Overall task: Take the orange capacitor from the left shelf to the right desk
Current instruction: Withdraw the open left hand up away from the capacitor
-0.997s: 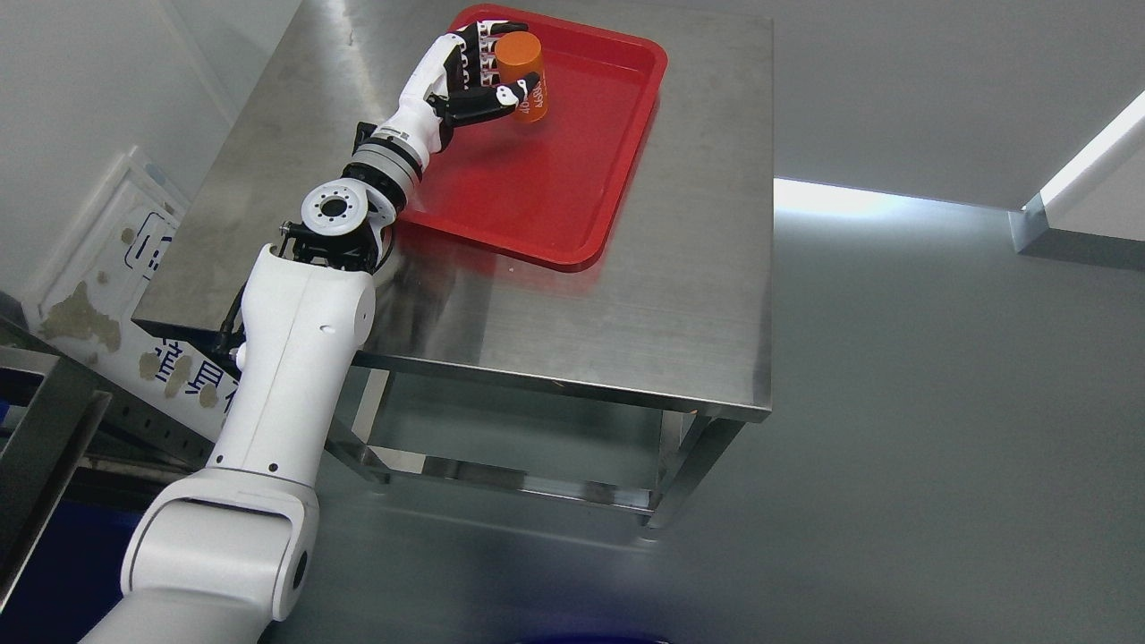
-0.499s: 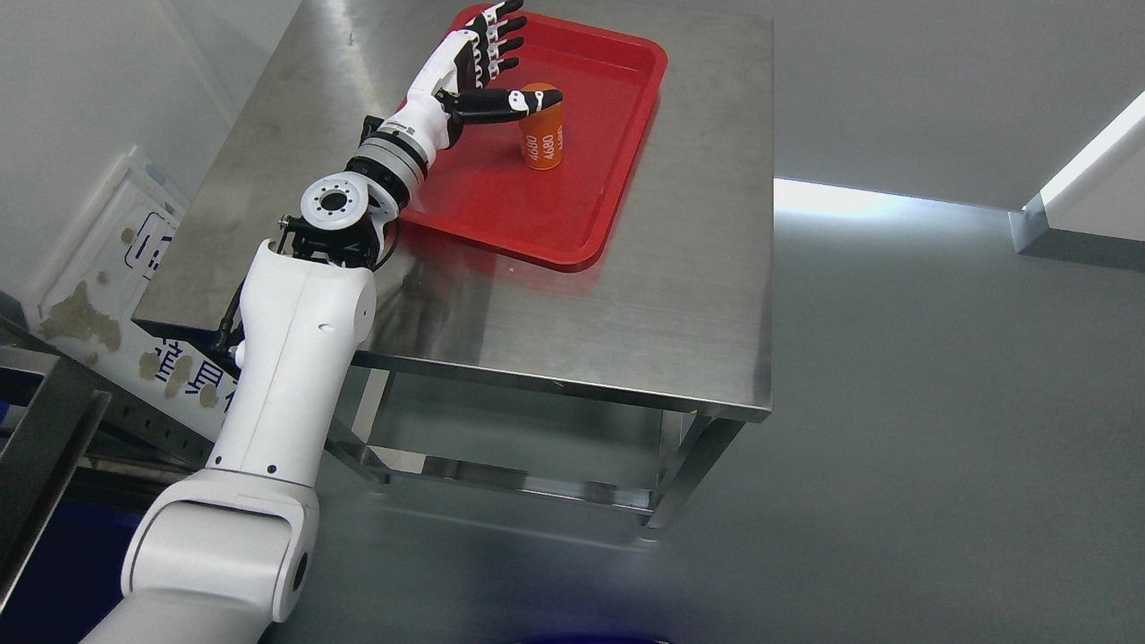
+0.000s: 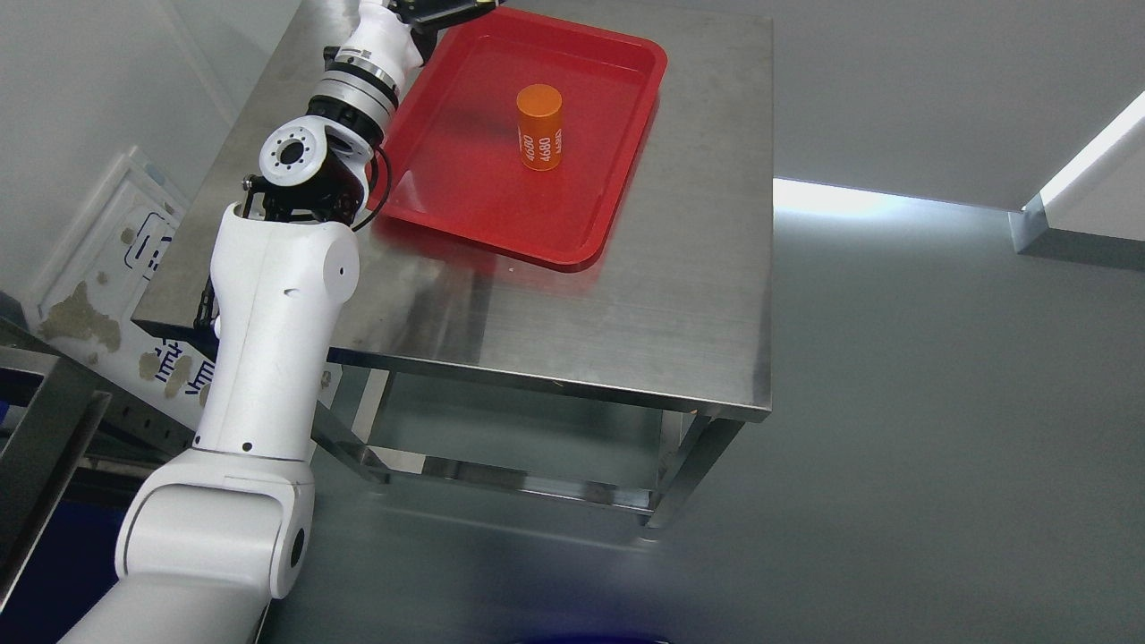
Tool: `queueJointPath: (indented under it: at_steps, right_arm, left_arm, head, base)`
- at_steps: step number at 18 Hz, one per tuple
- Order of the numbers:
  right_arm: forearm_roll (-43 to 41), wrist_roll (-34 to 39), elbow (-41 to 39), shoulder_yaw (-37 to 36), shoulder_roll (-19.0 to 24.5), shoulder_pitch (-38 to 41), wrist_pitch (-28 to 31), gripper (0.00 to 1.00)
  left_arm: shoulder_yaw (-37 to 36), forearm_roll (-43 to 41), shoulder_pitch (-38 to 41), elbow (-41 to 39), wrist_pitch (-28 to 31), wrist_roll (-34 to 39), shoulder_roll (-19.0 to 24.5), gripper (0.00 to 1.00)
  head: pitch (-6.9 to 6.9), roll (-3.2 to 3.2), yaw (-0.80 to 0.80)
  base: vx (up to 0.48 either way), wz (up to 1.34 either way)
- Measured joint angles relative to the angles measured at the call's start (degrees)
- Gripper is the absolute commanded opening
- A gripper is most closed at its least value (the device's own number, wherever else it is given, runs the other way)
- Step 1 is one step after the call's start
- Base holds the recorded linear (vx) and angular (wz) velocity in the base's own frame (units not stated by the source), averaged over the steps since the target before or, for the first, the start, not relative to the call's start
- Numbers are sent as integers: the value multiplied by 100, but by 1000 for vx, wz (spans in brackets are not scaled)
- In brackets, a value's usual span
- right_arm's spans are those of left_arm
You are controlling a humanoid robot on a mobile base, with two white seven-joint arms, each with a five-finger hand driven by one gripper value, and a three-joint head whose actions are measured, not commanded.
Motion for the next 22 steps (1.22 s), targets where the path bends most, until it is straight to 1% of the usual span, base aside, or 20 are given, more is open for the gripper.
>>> queueJointPath:
  at_steps: [3,9,22]
  right_arm:
    - [0,0,0,0,0,0,0,100]
    - [0,0,0,0,0,0,0,100]
    - [0,0,0,0,0,0,0,100]
  left_arm:
    - [126,-154,88,4,-8,226,0,100]
    - [332,-420,387,8,-11,334,0,100]
    - [1027,-650,899,-23,-5,289,0,100]
  head:
    - [0,0,0]
    - [0,0,0]
    - [0,0,0]
  base:
    - [0,0]
    - [0,0]
    - [0,0]
